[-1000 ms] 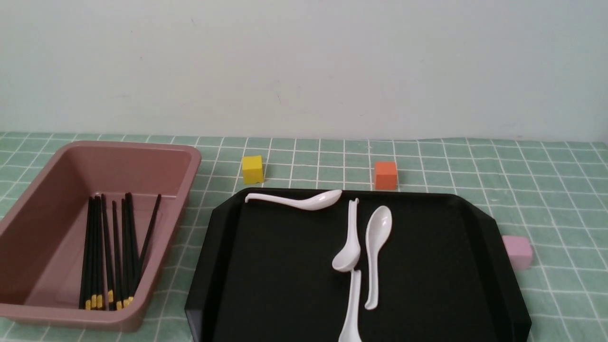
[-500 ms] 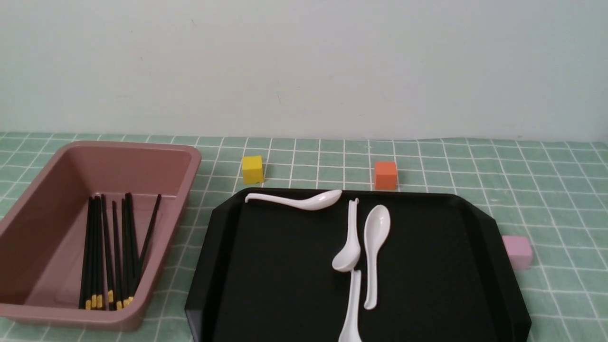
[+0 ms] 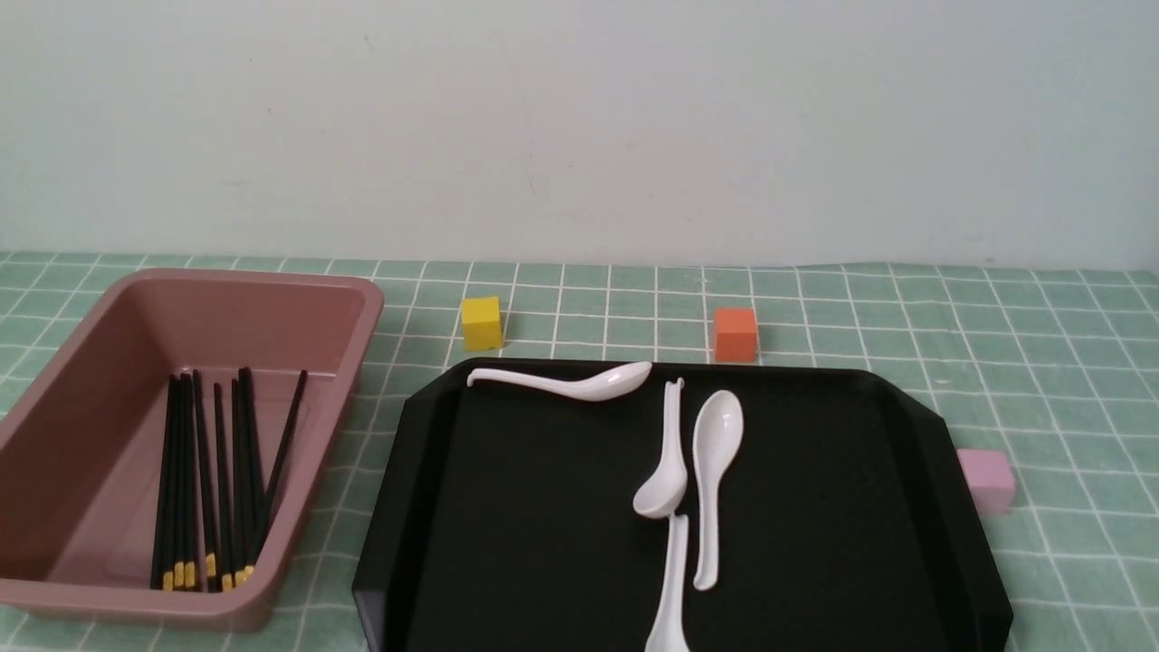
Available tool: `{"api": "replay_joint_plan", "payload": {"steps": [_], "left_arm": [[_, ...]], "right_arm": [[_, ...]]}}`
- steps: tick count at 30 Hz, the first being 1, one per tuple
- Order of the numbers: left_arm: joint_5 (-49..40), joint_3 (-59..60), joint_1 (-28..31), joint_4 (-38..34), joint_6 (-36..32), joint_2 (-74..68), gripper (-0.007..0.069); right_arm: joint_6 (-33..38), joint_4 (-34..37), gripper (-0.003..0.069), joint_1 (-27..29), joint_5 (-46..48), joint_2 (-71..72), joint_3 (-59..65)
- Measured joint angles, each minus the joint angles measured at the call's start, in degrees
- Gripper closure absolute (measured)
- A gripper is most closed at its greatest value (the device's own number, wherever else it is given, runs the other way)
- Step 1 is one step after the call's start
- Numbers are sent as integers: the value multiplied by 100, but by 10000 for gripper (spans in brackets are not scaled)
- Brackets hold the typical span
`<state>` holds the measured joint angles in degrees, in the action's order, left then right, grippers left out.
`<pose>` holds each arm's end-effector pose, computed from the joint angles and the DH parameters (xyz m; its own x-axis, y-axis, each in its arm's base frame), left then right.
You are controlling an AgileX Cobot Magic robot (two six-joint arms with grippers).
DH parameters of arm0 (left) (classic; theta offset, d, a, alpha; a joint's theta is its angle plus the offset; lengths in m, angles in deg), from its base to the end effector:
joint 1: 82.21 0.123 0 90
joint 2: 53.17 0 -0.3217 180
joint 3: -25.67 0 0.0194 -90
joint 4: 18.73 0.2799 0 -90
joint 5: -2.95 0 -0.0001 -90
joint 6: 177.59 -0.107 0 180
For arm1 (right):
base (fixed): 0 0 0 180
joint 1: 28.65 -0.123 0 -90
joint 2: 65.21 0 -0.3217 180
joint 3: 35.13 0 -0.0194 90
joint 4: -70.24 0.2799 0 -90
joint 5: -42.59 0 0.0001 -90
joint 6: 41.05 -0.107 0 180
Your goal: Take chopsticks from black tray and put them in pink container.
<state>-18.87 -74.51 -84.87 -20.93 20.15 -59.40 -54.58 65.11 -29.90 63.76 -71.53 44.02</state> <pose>0.0598 -0.0043 0.1636 -0.3085 -0.3244 -0.8942 -0.0472 0.9441 -0.3263 0.0603 -0.0021 0.1693 -0.2803 0.1459 -0.9488 0.0524 0.9892 0.1366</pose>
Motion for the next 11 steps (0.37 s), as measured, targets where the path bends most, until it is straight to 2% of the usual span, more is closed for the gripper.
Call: {"api": "replay_joint_plan", "payload": {"steps": [11], "left_arm": [[0,0,0,0,0,0,386]], "right_arm": [[0,0,522,0,0,0,0]]}}
